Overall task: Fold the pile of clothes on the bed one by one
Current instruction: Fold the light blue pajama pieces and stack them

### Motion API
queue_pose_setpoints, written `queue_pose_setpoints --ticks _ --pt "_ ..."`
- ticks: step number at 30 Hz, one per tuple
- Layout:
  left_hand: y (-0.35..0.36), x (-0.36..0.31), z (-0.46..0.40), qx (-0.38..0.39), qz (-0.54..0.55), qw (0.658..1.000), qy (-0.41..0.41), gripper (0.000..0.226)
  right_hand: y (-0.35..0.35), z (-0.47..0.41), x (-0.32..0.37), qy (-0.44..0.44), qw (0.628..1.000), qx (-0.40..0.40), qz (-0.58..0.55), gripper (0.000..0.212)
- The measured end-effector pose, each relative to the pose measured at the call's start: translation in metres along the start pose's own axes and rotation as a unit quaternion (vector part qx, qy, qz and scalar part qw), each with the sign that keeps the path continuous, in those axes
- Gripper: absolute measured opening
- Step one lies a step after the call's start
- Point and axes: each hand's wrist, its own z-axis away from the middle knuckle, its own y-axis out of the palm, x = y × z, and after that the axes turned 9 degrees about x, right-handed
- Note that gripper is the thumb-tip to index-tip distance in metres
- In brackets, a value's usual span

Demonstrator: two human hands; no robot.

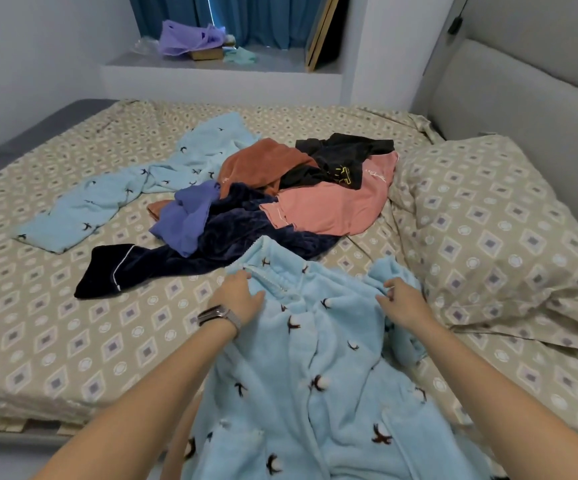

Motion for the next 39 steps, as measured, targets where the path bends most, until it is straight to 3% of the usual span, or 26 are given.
queue_pose_setpoints --ticks 3,5,8,10,12,13,14,16,18,24,27,30,32,35,37,39 --pt "0.026 0.000 -0.046 0.008 -0.047 0.993 -0.111 0.106 0.013 -0.033 -0.008 -0.057 0.998 -0.018 0.013 0.046" --pt "0.037 0.011 -0.072 0.075 -0.027 0.980 -0.183 0.117 0.019 -0.053 -0.008 -0.104 0.994 -0.037 0.002 0.041" --pt "0.056 0.036 -0.098 0.189 0.164 0.944 -0.215 0.106 0.025 -0.084 0.004 -0.129 0.991 -0.026 -0.034 0.051" --pt "0.063 0.041 -0.105 0.181 0.235 0.937 -0.186 0.108 0.032 -0.102 0.015 -0.139 0.989 0.031 -0.032 0.077" --pt "0.059 0.030 -0.111 0.142 0.278 0.939 -0.143 0.076 0.043 -0.118 0.024 -0.116 0.986 0.118 -0.006 0.102" --pt "0.055 0.024 -0.117 0.122 0.283 0.945 -0.107 0.058 0.046 -0.127 0.027 -0.096 0.983 0.159 0.012 0.104" --pt "0.048 0.016 -0.122 0.108 0.274 0.954 -0.060 0.044 0.046 -0.135 0.032 -0.082 0.978 0.191 0.033 0.097" --pt "0.023 -0.004 -0.130 0.087 0.248 0.965 0.021 0.037 0.037 -0.152 0.041 -0.108 0.972 0.204 0.054 0.060" --pt "-0.011 -0.024 -0.147 0.053 0.227 0.970 0.070 0.049 0.008 -0.166 0.057 -0.135 0.979 0.155 0.016 0.046" --pt "-0.139 -0.111 -0.222 -0.085 0.210 0.961 0.161 0.034 -0.119 -0.210 0.105 -0.194 0.970 -0.116 -0.085 0.031" --pt "-0.162 -0.150 -0.257 -0.097 0.142 0.972 0.160 0.043 -0.148 -0.233 0.120 -0.178 0.970 -0.152 -0.060 0.031" --pt "-0.143 -0.164 -0.289 -0.044 0.012 0.995 0.094 0.068 -0.139 -0.258 0.114 -0.159 0.973 -0.166 -0.007 0.025" --pt "-0.107 -0.150 -0.303 0.015 -0.057 0.997 0.052 0.076 -0.113 -0.275 0.098 -0.146 0.982 -0.117 -0.009 0.021" --pt "-0.042 -0.110 -0.306 0.066 -0.160 0.984 0.033 0.067 -0.063 -0.289 0.064 -0.088 0.996 0.018 0.005 0.050" --pt "-0.016 -0.081 -0.304 0.022 -0.182 0.982 0.054 0.061 -0.040 -0.286 0.046 -0.082 0.993 0.081 0.021 0.059" --pt "-0.002 -0.059 -0.296 -0.037 -0.127 0.987 0.093 0.064 -0.025 -0.281 0.031 -0.086 0.992 0.095 0.021 0.059"
